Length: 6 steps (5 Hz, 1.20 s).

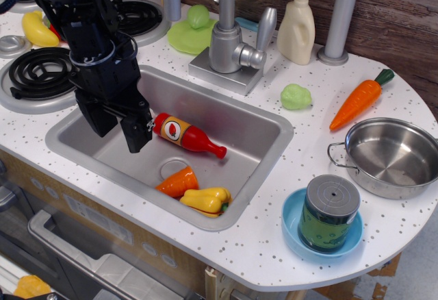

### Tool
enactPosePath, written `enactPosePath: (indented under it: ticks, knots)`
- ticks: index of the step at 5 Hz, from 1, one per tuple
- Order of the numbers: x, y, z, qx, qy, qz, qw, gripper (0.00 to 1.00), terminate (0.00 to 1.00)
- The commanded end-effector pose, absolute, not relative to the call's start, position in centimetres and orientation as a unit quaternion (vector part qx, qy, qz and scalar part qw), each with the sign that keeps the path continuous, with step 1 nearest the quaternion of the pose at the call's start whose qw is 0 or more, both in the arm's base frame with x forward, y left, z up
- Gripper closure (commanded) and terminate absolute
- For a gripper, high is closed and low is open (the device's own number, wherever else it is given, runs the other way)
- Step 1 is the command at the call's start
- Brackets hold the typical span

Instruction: Put broccoli in pot or pan

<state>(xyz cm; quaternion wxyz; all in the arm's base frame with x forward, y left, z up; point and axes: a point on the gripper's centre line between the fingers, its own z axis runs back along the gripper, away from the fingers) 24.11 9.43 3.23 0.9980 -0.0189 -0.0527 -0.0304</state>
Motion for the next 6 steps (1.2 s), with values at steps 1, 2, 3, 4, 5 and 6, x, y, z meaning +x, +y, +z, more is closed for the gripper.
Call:
enactPosePath:
  ticks: [1, 2, 3, 4, 5, 6]
  knots:
    - [24.1, 9.4, 3.2, -0.019, -0.053, -0.030, 0.998, 0.00, 0.00]
    - [25.4, 5.0, 5.3, -0.008, -0.051, -0.008, 0.999, 0.00, 0.00]
    - [27.1, 0.9, 7.0, -0.019, -0.053, -0.016, 0.998, 0.00, 0.00]
    - [30.2, -3.4, 8.8, 0.000, -0.069, -0.012, 0.998, 0.00, 0.00]
    - [33.7, -5.6, 9.5, 0.014, -0.089, -0.019, 0.996, 0.00, 0.00]
    - [37.1, -6.1, 9.5, 0.049, -0.100, -0.015, 0.994, 0.00, 0.00]
